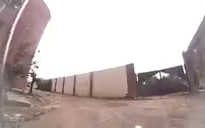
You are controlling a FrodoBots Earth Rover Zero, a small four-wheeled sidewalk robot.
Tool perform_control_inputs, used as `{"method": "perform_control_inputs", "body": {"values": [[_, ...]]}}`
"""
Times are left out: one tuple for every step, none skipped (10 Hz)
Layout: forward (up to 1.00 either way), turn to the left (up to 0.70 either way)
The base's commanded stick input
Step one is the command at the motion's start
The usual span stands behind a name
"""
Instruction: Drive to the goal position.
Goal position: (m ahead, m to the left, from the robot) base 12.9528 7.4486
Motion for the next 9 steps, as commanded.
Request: {"method": "perform_control_inputs", "body": {"values": [[0.84, 0.33], [0.84, 0.33], [0.84, 0.03], [0.84, 0.03], [0.84, 0.03], [0.84, 0.03], [0.84, 0.03], [0.84, 0.03], [0.84, 0.03]]}}
